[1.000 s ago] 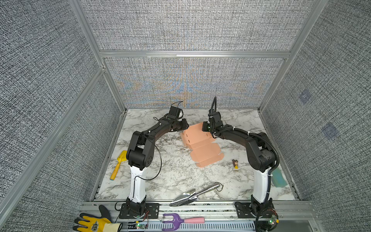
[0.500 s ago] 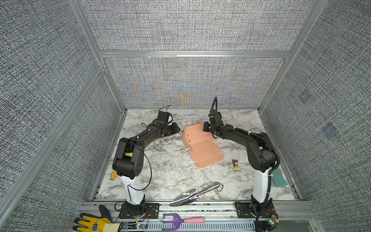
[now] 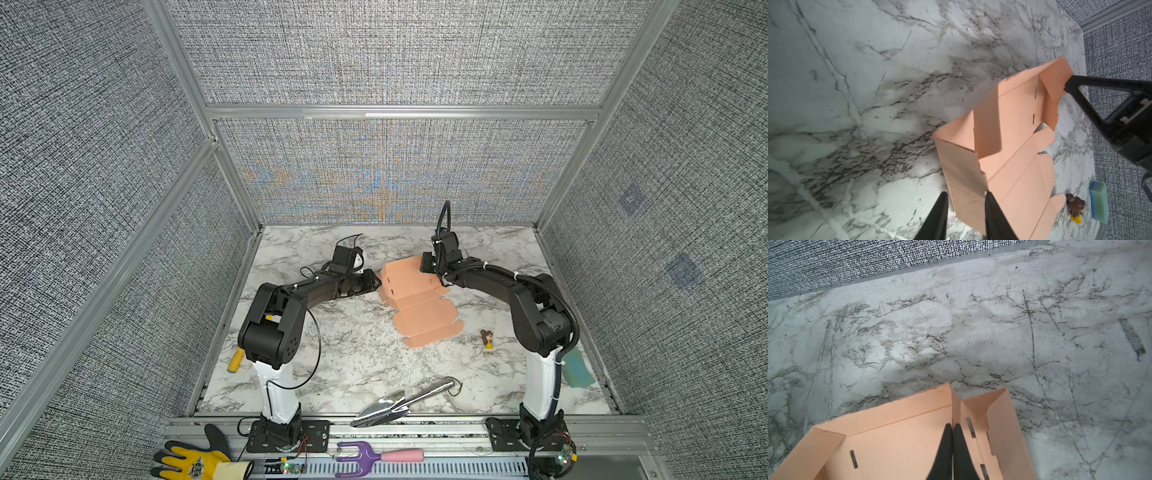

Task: Assemble paper box
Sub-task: Fold the bottom flaps of the flat cardboard box at the center of the table.

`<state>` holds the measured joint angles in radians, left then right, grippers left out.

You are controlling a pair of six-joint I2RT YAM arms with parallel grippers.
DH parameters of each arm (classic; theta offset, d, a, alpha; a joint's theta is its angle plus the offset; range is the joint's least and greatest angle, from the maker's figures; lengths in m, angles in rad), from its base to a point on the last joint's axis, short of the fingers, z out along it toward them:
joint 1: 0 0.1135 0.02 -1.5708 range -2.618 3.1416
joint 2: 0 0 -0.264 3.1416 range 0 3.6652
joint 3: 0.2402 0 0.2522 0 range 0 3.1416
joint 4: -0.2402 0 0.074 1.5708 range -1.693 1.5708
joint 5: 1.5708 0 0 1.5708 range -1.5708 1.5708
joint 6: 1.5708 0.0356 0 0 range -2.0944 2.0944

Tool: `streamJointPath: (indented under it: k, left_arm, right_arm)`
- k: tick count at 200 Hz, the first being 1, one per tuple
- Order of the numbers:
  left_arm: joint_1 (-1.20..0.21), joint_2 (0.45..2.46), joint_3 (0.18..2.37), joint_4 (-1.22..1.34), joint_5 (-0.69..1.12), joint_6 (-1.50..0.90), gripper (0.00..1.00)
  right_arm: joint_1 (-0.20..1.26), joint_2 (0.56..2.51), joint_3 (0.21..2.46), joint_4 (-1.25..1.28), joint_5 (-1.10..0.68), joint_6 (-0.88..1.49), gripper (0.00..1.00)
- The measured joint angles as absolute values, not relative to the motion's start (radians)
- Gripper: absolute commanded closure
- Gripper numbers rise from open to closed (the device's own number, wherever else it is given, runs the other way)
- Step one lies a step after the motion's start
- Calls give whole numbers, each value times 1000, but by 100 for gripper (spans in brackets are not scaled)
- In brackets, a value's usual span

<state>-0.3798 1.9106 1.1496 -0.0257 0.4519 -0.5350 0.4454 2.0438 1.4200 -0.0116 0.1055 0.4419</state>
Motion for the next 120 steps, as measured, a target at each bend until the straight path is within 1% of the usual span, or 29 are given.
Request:
streamJointPath:
  k: [85, 120]
  left_arm:
    - [-395, 1937, 1166, 1, 471, -505, 68]
    - [-402, 1966, 1220, 6, 481, -506, 68]
  right_arm:
    - [445, 2044, 1420, -12, 102, 444, 100]
    - [445, 2045, 1420, -12, 97, 444, 100]
